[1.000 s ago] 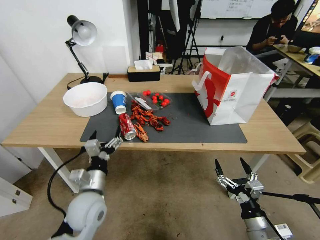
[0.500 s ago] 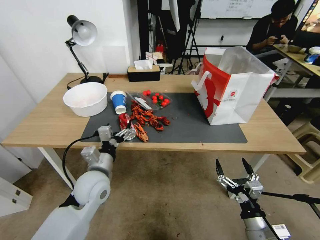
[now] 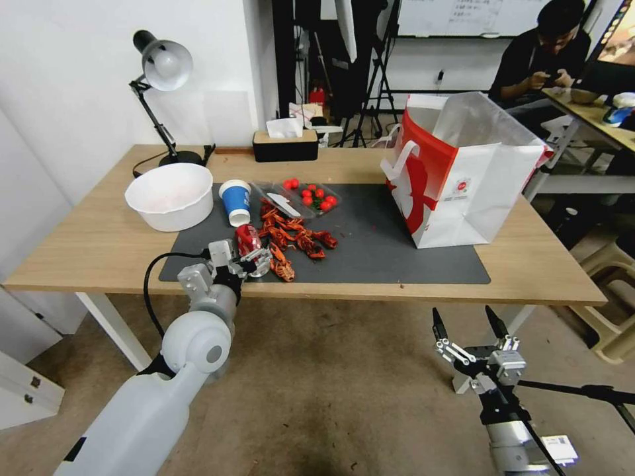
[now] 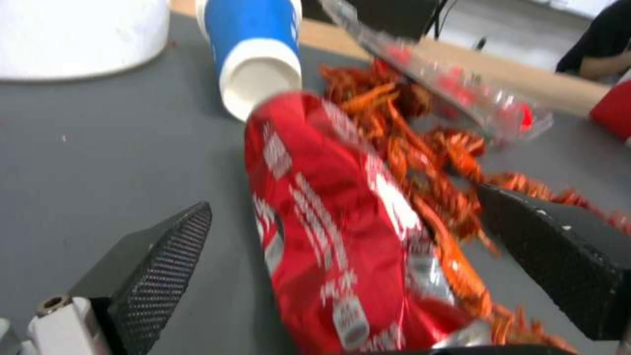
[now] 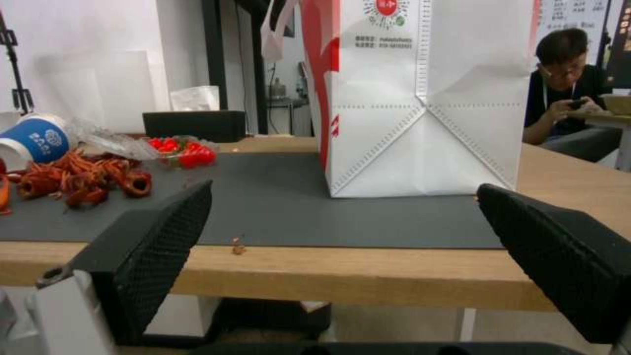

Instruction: Pick up the trash from the table and place it into the takeout bag.

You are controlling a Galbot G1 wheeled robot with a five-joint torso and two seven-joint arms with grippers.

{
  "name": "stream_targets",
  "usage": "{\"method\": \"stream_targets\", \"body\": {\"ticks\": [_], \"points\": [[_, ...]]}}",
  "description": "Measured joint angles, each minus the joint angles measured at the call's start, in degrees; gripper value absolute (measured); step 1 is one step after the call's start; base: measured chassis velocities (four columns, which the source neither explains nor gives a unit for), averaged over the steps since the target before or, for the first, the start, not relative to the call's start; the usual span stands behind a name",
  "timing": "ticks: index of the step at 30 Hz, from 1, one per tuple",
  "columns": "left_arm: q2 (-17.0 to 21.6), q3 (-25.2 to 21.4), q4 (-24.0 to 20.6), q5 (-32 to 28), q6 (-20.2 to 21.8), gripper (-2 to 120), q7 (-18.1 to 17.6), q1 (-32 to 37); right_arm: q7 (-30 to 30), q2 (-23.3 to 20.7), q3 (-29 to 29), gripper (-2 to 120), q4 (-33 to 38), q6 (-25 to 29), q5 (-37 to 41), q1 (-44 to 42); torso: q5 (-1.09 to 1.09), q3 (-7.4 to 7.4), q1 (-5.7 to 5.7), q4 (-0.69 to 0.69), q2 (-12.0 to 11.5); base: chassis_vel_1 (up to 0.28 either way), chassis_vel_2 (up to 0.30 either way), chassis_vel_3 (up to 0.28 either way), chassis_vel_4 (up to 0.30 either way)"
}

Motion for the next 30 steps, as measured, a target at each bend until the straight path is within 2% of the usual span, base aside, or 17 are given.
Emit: {"method": "stream_targets", "body": {"ticks": [13,16,22,27,30], "points": [[-0.7,-0.9,0.1,-4.3,3.9,99,-2.5,-0.7,0.3,-0.1,0.3,100,-0.8,0.1,0.2,0.4,0.01,0.00,0.00,0.00,0.0,0.000,0.000,0.000,0.000],[-0.9,-1.2,0.1,-5.4,4.7,92,-2.9,-0.8,0.3,0.0,0.5,100,-0.8,0.2,0.2,0.4,0.01,0.00,0.00,0.00,0.0,0.000,0.000,0.000,0.000],[-0.8,-1.3,0.2,-7.4,6.0,68,-4.1,-1.7,0.4,0.4,0.7,100,-1.0,0.7,0.0,0.1,0.00,0.00,0.00,0.00,0.0,0.000,0.000,0.000,0.000],[-0.5,-1.5,0.2,-8.4,6.3,58,-4.7,-2.1,0.4,0.7,0.5,100,-1.1,0.9,-0.3,0.1,0.01,-0.01,0.00,0.00,0.0,0.000,0.000,0.000,0.000],[-0.1,-1.9,0.1,-8.8,6.3,47,-5.2,-2.3,0.6,0.8,0.3,100,-1.3,0.9,-0.6,0.2,0.02,-0.01,-0.01,-0.01,0.0,0.000,0.000,0.000,0.000]]}}
